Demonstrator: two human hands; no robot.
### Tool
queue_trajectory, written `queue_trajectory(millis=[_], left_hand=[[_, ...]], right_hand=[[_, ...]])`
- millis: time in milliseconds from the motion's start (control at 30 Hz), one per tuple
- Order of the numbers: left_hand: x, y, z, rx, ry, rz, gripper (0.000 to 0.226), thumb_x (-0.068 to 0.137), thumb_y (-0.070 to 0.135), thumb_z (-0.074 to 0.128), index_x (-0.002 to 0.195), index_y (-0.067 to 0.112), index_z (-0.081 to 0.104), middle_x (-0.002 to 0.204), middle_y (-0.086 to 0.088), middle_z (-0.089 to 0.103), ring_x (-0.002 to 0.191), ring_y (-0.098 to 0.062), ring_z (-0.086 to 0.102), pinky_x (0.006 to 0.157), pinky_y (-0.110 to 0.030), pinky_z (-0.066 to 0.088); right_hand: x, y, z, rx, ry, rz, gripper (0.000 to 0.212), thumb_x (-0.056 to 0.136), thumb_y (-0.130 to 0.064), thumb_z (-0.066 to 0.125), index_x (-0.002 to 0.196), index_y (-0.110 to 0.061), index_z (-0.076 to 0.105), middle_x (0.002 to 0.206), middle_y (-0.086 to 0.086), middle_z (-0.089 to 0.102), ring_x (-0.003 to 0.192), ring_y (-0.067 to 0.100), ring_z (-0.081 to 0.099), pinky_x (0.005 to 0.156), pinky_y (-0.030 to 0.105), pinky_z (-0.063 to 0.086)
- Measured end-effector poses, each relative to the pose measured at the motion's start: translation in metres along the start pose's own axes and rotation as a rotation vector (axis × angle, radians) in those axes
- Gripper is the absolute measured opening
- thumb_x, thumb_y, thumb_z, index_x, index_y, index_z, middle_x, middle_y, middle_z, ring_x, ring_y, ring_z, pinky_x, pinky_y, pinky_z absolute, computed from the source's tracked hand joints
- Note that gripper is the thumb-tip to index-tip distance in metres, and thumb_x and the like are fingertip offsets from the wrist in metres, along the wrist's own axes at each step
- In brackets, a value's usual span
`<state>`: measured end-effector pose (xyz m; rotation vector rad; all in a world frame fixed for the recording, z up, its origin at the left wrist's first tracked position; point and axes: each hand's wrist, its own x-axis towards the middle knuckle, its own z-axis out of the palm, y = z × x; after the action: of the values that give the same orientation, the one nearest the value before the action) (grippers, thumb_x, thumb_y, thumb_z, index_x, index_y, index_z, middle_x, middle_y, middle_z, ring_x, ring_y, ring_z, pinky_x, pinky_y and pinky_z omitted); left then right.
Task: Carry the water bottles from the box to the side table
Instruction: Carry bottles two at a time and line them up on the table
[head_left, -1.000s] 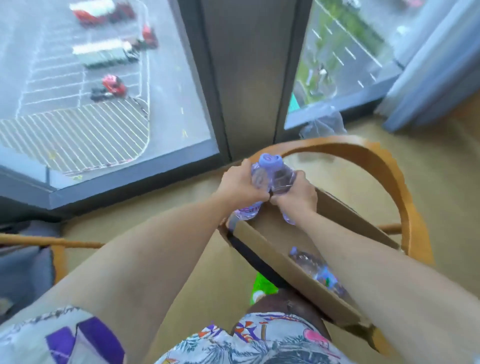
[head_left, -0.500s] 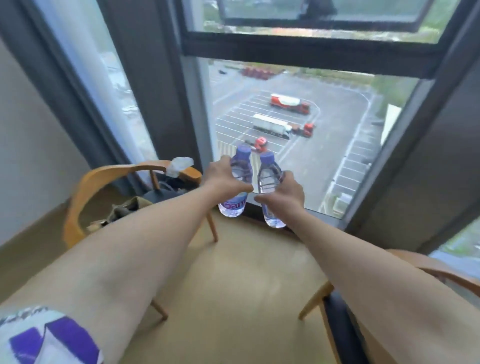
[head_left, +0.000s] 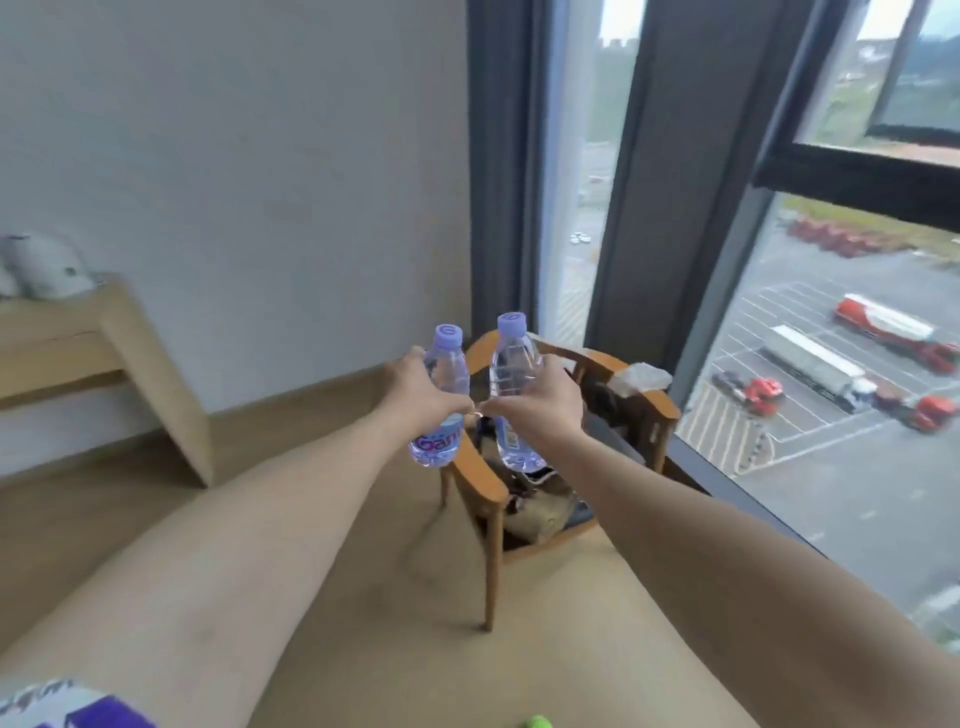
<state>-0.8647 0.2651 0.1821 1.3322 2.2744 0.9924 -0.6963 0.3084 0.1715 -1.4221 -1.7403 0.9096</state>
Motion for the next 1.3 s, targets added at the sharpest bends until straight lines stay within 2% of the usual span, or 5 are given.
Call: queue_trajectory(millis=[467,667,900,1100,1300], left_hand=[[0.092,-0.167,-0.188,0.107,0.352,-0.379,0.066,0.043,0.052,0.079,0.099,0.026,0.053,0.089,0.006,0.06,0.076,-0.015,0.057,0.053,-0.024,0.039],[0.132,-0.224,-0.254,0.08,0.497,-0.471,0.07,0.041,0.052,0.085,0.098,0.021,0.058,0.09,0.003,0.063,0.084,-0.018,0.063,0.067,-0.029,0.052],[0.148,-0.308,-0.331,0.034,0.617,-0.575,0.065,0.045,0.048,0.089,0.094,0.023,0.053,0.086,0.009,0.062,0.074,-0.005,0.056,0.05,-0.022,0.036],[0.167,-0.403,-0.405,0.017,0.659,-0.601,0.065,0.04,0.05,0.084,0.092,0.026,0.054,0.089,0.009,0.065,0.082,-0.013,0.064,0.065,-0.028,0.053],[0.196,-0.492,-0.502,0.039,0.634,-0.588,0.065,0.039,0.052,0.083,0.089,0.028,0.05,0.087,0.011,0.064,0.08,-0.013,0.063,0.06,-0.027,0.049]], right_hand=[[0.08,-0.15,0.257,0.028,-0.454,-0.194,0.067,0.043,-0.04,0.084,0.096,-0.025,0.045,0.088,-0.009,0.06,0.077,0.013,0.061,0.069,0.035,0.055],[0.105,-0.217,0.355,0.004,-0.623,-0.276,0.066,0.046,-0.041,0.083,0.097,-0.025,0.044,0.085,-0.009,0.06,0.076,0.013,0.061,0.061,0.03,0.048],[0.095,-0.284,0.465,0.01,-0.741,-0.362,0.068,0.048,-0.041,0.087,0.099,-0.026,0.044,0.085,-0.011,0.058,0.073,0.009,0.058,0.06,0.031,0.044],[0.073,-0.341,0.573,0.031,-0.791,-0.389,0.069,0.052,-0.036,0.09,0.104,-0.021,0.048,0.089,-0.009,0.06,0.084,0.019,0.063,0.067,0.033,0.048],[0.051,-0.411,0.678,0.041,-0.794,-0.361,0.069,0.053,-0.037,0.091,0.106,-0.022,0.049,0.093,-0.009,0.061,0.085,0.015,0.062,0.066,0.032,0.048]])
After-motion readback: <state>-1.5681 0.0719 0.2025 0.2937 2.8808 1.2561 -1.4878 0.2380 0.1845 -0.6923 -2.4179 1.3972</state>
